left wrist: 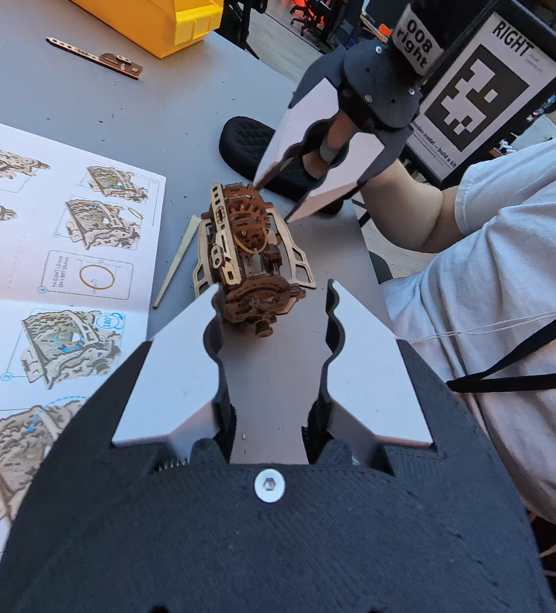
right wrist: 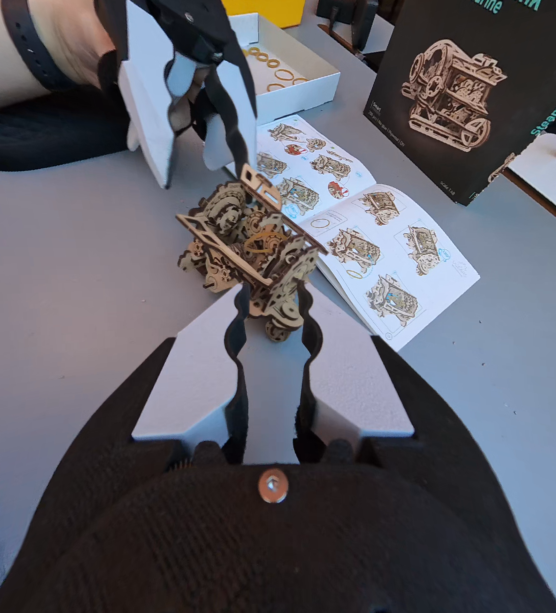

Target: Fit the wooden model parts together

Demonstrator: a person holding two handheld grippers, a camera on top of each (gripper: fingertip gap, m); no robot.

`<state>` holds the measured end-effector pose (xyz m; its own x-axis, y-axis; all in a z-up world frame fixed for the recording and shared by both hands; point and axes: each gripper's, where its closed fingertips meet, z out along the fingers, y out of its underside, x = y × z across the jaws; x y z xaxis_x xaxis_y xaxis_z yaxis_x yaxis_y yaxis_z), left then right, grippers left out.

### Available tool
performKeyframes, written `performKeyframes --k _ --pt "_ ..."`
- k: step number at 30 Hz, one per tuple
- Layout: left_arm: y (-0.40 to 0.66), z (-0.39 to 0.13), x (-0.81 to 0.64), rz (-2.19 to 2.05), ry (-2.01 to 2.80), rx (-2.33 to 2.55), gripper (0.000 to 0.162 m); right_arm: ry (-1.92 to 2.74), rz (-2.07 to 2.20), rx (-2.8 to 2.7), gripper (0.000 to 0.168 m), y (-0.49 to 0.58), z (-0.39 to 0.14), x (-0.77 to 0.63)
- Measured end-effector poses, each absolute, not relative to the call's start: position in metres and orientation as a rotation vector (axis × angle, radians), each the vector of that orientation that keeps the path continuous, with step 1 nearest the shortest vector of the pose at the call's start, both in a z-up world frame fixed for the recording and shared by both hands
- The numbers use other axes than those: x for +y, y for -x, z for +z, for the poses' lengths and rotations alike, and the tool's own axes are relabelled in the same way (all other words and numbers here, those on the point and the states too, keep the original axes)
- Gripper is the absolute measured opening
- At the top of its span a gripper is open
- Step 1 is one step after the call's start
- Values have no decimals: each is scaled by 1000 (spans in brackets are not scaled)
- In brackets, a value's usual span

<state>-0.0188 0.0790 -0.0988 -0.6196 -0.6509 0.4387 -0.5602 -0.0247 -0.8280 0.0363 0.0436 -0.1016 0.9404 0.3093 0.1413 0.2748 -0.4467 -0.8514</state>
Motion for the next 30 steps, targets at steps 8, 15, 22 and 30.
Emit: performKeyframes --k 8,15,22,30 --pt "36 -103 54 -1758 1305 2185 57 2066 4 -384 29 -61 -101 50" --pt "38 -109 59 -1665 1271 2192 59 1864 -35 -524 39 -41 -67 43" --pt "40 -110 73 -1570 1251 2197 63 1826 -179 -805 72 4 -68 34" --pt "17 -80 103 -1422 962 2162 96 1828 -220 -744 80 1 -68 30"
